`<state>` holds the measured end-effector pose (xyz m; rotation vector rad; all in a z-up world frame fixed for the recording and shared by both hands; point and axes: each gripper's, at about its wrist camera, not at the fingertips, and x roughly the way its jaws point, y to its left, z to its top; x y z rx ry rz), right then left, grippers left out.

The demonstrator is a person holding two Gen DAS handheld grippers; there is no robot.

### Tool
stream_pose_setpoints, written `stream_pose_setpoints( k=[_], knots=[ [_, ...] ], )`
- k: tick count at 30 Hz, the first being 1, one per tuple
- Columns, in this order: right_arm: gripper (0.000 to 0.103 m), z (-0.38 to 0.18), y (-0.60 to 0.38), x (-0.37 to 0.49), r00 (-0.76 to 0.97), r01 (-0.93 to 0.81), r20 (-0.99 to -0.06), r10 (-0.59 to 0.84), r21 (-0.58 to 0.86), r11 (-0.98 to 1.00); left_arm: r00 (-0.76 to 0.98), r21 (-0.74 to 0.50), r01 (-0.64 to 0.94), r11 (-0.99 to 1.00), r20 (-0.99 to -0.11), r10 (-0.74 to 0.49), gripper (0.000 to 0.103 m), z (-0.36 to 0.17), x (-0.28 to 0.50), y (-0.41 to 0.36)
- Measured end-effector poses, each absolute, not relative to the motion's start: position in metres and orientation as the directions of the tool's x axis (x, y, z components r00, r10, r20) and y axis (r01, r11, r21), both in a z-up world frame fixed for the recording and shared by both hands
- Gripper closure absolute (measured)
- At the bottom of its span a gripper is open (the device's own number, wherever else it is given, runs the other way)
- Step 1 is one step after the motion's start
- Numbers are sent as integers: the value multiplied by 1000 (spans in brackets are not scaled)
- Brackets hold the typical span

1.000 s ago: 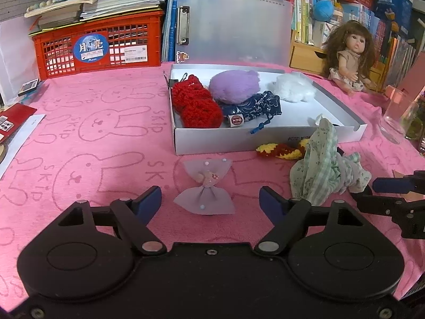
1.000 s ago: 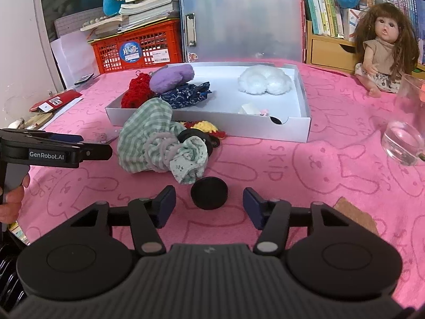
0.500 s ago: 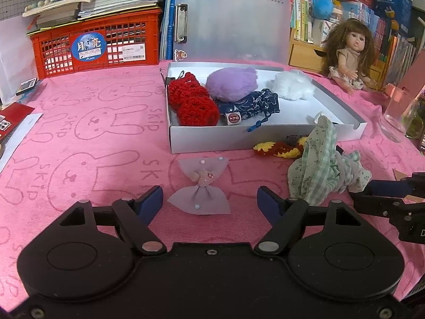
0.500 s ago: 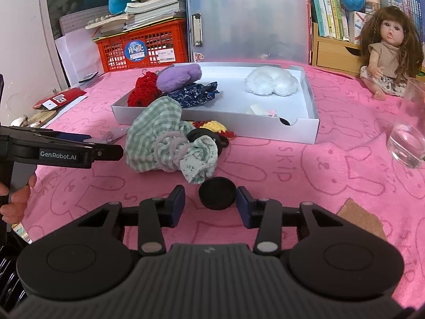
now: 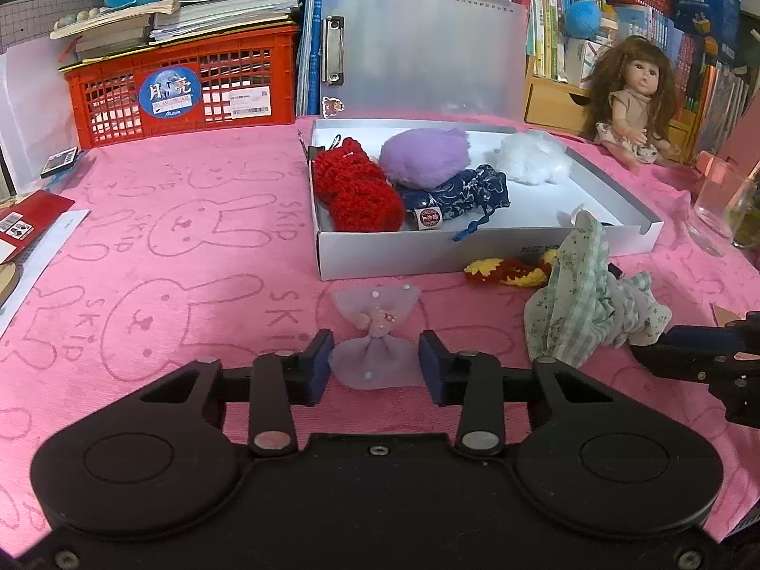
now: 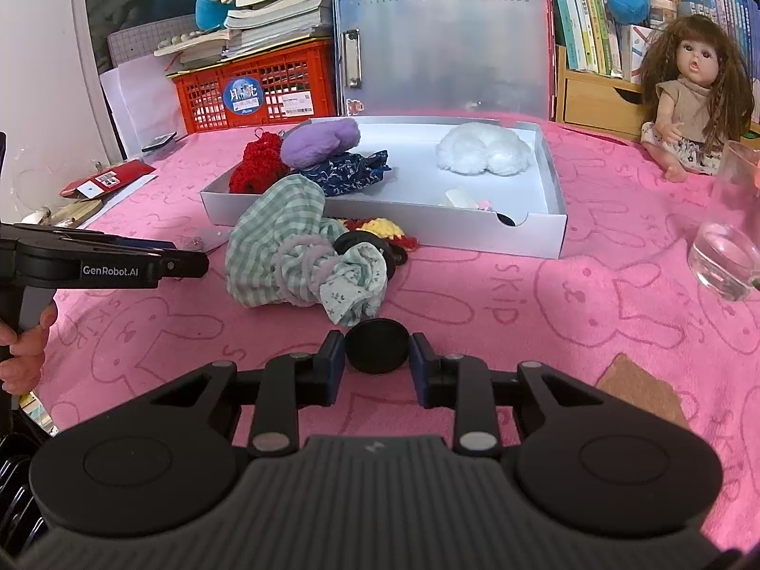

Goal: Organize objects
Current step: 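Grasp the lilac bow with the left tool while the right tool grasps the black round cap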

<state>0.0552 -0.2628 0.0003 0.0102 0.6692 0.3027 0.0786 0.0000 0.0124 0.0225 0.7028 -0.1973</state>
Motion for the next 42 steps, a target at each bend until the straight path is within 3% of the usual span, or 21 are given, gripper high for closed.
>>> stream_pose_setpoints(
  k=[5,19,21,23,28,35,38,40,42],
  knots=[
    [69,3,-264,53,747,-281,-604,278,92,955,751,-44,187,981,-638,-172,74,13,75,2],
    [66,5,-263,53,761,-272,-593,264,78,959,761,-26,205,978,-624,-177,73,17,69,1],
    [52,5,-264,54,761,-268,-594,261,79,960,761,-25,209,978,-623,-179,72,17,69,1],
    [47,4,-264,55,761,-263,-594,260,84,961,762,-20,207,978,-624,-173,70,16,69,0],
    [47,1,-262,57,757,-257,-602,253,81,963,764,-6,199,980,-626,-159,63,14,73,-2],
    [46,-1,-258,61,752,-259,-610,250,75,963,755,17,202,979,-640,-145,60,9,78,-6],
    [46,-1,-258,63,749,-256,-614,247,76,964,754,11,205,979,-639,-151,62,9,78,-7],
    [46,-1,-257,63,747,-255,-617,247,76,964,757,6,203,979,-636,-153,68,9,77,-6],
    [55,-1,-257,64,745,-258,-620,246,73,963,758,2,205,979,-633,-157,72,10,76,-5]
  ],
)
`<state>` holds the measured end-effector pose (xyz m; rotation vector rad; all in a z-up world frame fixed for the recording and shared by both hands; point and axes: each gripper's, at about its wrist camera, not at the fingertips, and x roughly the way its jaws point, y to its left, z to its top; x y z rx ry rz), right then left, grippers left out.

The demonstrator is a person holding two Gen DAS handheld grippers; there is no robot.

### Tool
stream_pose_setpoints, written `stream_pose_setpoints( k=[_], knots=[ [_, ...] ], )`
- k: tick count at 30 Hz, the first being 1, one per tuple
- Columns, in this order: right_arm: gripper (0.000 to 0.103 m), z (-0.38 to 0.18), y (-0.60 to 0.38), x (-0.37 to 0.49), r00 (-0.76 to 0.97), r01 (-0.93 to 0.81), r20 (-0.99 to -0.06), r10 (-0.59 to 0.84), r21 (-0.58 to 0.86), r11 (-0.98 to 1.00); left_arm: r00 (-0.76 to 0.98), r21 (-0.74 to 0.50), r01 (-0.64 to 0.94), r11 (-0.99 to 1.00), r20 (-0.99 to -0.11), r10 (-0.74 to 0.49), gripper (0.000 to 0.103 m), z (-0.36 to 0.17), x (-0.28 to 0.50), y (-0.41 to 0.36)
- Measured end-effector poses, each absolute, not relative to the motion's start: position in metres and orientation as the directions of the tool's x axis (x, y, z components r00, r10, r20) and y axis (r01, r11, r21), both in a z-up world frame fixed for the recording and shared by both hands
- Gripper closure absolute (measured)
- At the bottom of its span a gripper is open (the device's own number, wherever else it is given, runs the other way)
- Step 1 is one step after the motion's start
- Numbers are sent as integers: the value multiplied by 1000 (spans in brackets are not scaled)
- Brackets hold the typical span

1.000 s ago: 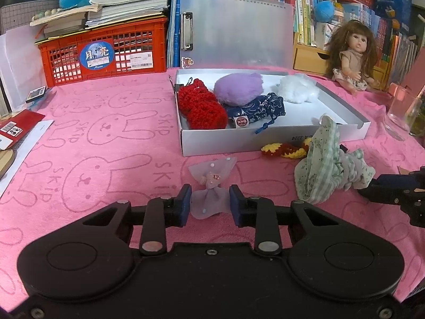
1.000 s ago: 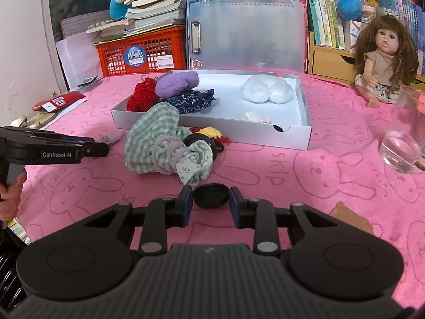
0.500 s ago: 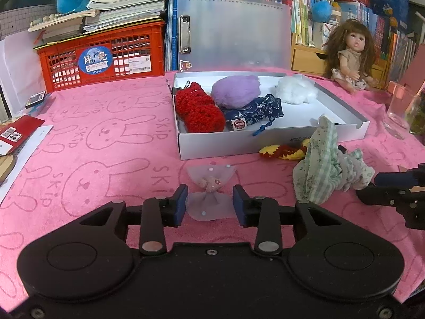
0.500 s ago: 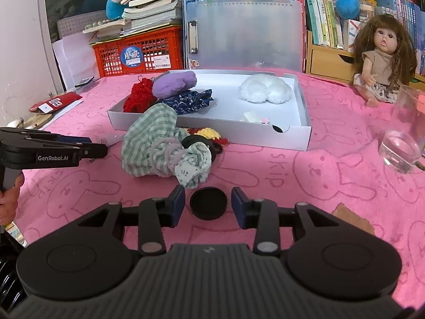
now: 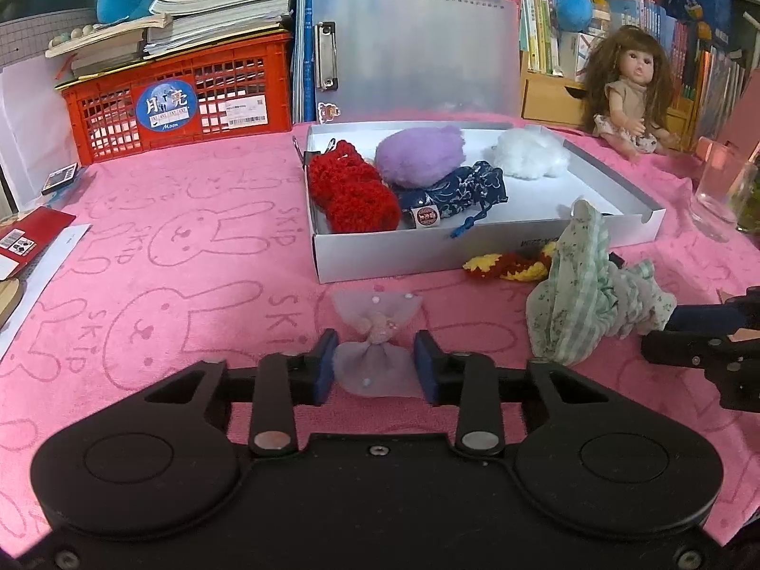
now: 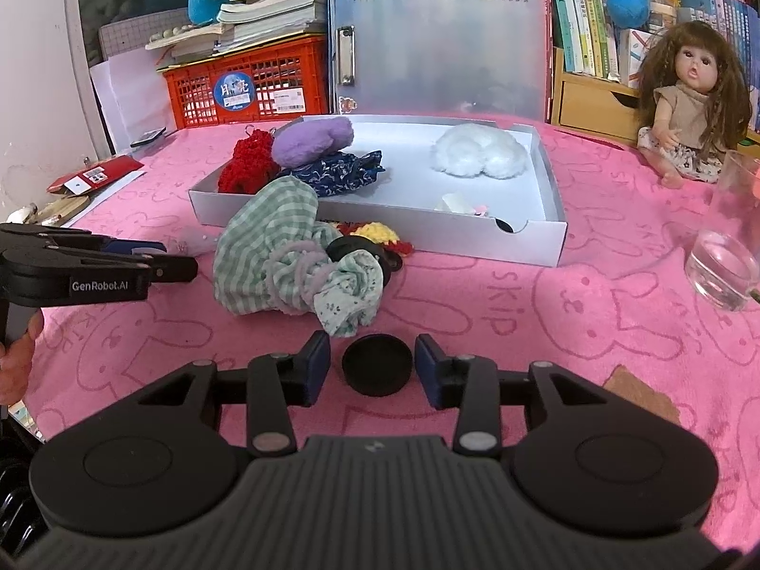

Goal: Organize objects
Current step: 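Grasp the lilac bow with the left tool while the right tool grasps the black round cap, then carry the lilac bow into the tray with the left tool while the right tool carries the black cap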

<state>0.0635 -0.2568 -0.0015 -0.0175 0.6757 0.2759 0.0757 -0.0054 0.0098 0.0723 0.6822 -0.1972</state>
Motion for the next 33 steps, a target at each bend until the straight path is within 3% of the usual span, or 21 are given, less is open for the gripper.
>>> stream_pose_setpoints(
  k=[2,13,33],
  knots=[
    [66,-1,-256,62,746,-259,-619,246,71,963,761,1,209,978,-628,-162,74,11,74,-5],
    [66,6,-264,57,765,-240,-599,238,78,968,779,-2,240,971,-597,-194,87,23,65,-8],
    [66,15,-284,49,796,-196,-565,218,100,975,808,26,284,959,-545,-224,87,38,50,-10]
  ],
)
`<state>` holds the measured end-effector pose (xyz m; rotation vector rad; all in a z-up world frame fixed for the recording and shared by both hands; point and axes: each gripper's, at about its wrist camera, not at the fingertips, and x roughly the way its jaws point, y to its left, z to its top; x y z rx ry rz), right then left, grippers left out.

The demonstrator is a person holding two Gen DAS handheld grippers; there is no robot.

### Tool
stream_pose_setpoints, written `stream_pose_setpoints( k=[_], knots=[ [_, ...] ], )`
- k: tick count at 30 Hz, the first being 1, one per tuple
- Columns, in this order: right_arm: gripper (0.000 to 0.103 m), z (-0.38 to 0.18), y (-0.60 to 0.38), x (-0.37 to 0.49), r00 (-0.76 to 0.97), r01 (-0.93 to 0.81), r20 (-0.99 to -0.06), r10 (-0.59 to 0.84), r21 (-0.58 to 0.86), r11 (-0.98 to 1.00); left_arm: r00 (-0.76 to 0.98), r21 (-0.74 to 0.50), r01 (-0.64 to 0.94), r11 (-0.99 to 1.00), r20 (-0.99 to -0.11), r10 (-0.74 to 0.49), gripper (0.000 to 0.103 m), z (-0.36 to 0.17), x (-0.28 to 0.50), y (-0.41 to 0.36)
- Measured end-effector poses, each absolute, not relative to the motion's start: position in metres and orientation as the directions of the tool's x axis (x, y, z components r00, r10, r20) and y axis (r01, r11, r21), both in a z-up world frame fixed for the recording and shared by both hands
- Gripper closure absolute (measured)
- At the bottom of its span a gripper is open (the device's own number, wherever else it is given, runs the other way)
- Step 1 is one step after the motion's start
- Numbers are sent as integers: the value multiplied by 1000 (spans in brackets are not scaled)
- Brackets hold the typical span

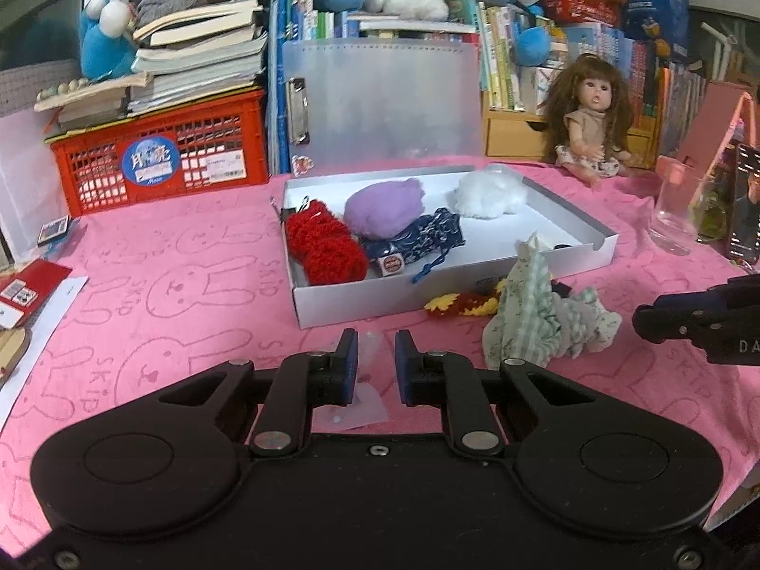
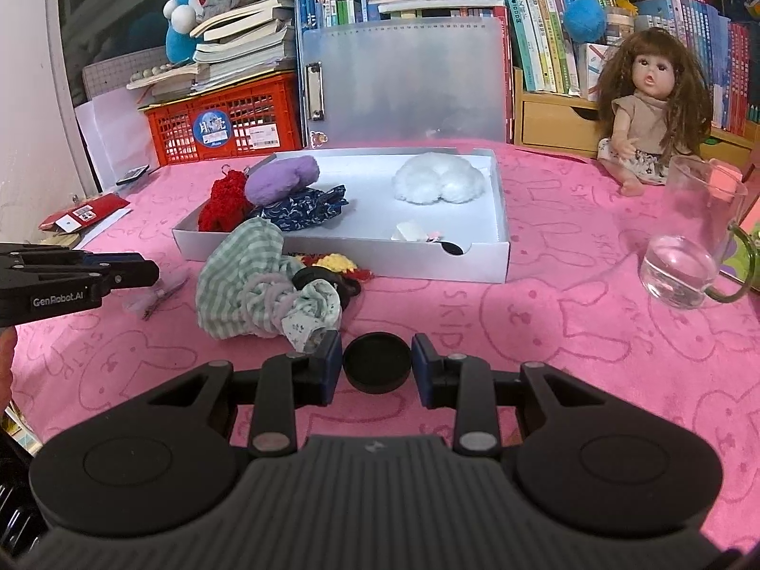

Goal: Organize objects
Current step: 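Carry the lilac bow into the tray with the left tool while the right tool carries the black cap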

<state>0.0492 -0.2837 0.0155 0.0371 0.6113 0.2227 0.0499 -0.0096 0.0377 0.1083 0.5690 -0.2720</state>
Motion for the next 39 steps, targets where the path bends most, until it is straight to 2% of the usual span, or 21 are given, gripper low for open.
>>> stream_pose_setpoints(
  k=[6,8,9,10,11,16,21,22,25,33,39],
  knots=[
    [66,16,-286,48,801,-190,-559,214,102,976,808,34,281,959,-548,-217,87,36,49,-10],
    [66,16,-286,48,801,-190,-559,214,102,976,806,34,272,962,-554,-209,84,34,49,-9],
    [66,16,-286,48,800,-190,-561,215,103,976,804,33,269,963,-558,-205,81,33,50,-7],
    [66,15,-287,48,799,-190,-562,214,103,976,801,35,263,964,-566,-198,66,31,51,-6],
    [66,15,-287,48,799,-188,-563,213,102,977,799,33,258,966,-569,-193,57,29,52,-5],
    [66,11,-286,48,794,-185,-570,212,106,977,782,1,220,975,-597,-176,54,19,62,-2],
    [66,10,-284,48,793,-189,-571,213,102,977,756,-62,168,984,-633,-169,55,9,79,0],
    [66,10,-284,48,794,-189,-570,213,101,977,757,-66,162,985,-632,-167,58,9,80,0],
    [66,11,-285,49,796,-187,-567,212,104,977,762,-45,162,986,-629,-154,84,9,80,-3],
    [66,16,-292,53,814,-169,-543,207,119,978,813,23,202,979,-561,-155,85,24,63,-8],
    [66,25,-297,59,826,-158,-524,208,138,978,831,-17,211,977,-524,-188,85,47,65,-6]
  ],
)
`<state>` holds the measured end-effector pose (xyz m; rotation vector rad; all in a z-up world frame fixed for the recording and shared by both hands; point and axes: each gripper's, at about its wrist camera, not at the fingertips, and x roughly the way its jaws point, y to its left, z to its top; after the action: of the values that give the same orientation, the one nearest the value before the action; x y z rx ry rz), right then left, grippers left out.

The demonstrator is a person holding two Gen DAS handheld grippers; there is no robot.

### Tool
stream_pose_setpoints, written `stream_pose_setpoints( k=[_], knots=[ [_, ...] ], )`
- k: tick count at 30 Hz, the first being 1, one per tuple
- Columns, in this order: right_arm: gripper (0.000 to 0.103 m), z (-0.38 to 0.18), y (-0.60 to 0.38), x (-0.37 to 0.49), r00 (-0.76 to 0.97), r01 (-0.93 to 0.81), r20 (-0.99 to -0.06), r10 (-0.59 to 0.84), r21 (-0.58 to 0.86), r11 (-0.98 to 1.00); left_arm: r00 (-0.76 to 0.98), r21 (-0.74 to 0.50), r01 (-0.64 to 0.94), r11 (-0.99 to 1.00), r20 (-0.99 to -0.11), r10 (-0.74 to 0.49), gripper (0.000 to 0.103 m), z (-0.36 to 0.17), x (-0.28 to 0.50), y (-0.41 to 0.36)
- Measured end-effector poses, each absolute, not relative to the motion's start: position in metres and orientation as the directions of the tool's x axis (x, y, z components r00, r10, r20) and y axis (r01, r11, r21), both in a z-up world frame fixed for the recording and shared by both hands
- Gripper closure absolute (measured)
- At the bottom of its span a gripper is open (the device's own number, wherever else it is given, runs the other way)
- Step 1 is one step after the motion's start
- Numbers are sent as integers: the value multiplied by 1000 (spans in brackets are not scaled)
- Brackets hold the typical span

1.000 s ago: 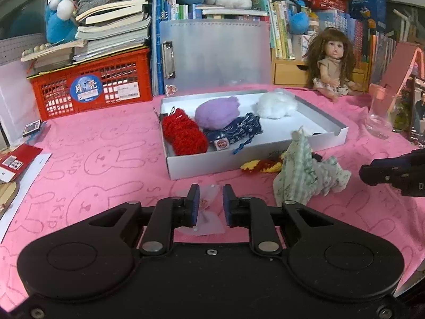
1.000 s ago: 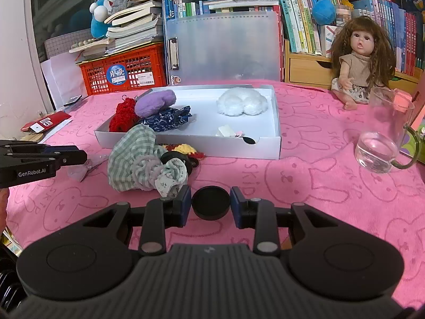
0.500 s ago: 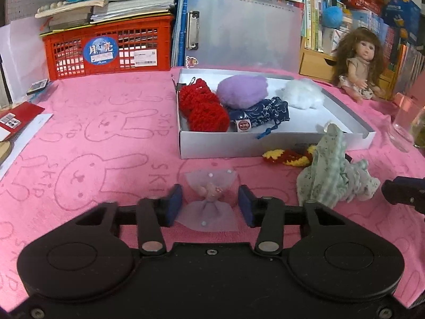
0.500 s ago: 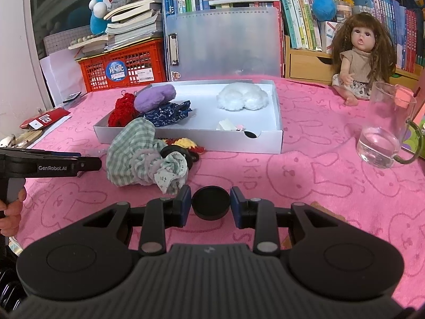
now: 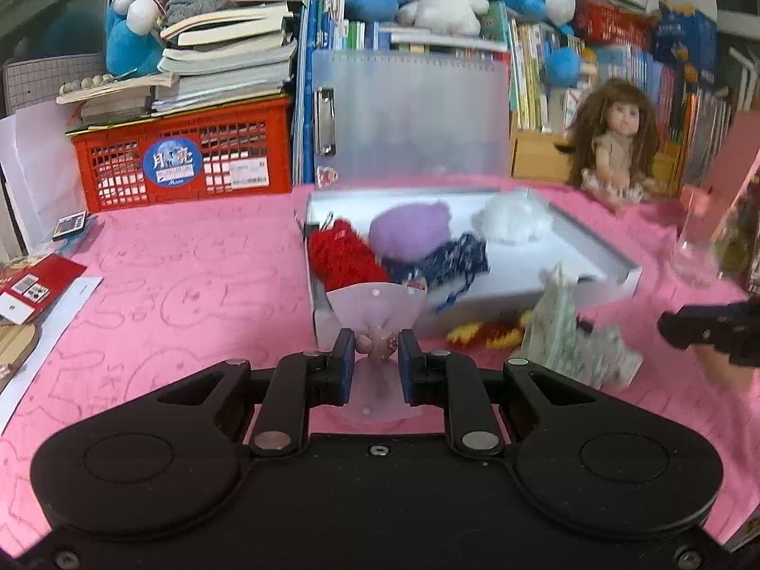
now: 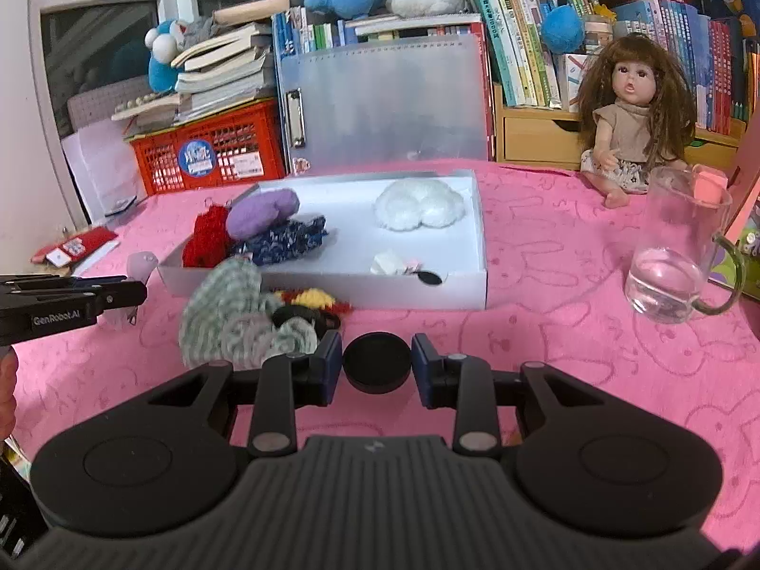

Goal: Organize objects
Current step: 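Carry the lilac bow into the tray with the left tool while the right tool carries the black cap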

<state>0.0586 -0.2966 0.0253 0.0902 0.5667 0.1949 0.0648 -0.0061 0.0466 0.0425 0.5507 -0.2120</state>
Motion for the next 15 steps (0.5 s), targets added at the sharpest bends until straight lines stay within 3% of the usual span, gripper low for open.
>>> stream_pose_setpoints(
  k=[7,15],
  knots=[
    [66,45,-309,73,840,-126,-494,226,229,965,835,-60,212,975,-507,-213,85,71,82,-4],
    [66,59,-313,96,843,-105,-493,214,240,965,815,-121,220,968,-522,-251,85,84,114,-9]
  ],
)
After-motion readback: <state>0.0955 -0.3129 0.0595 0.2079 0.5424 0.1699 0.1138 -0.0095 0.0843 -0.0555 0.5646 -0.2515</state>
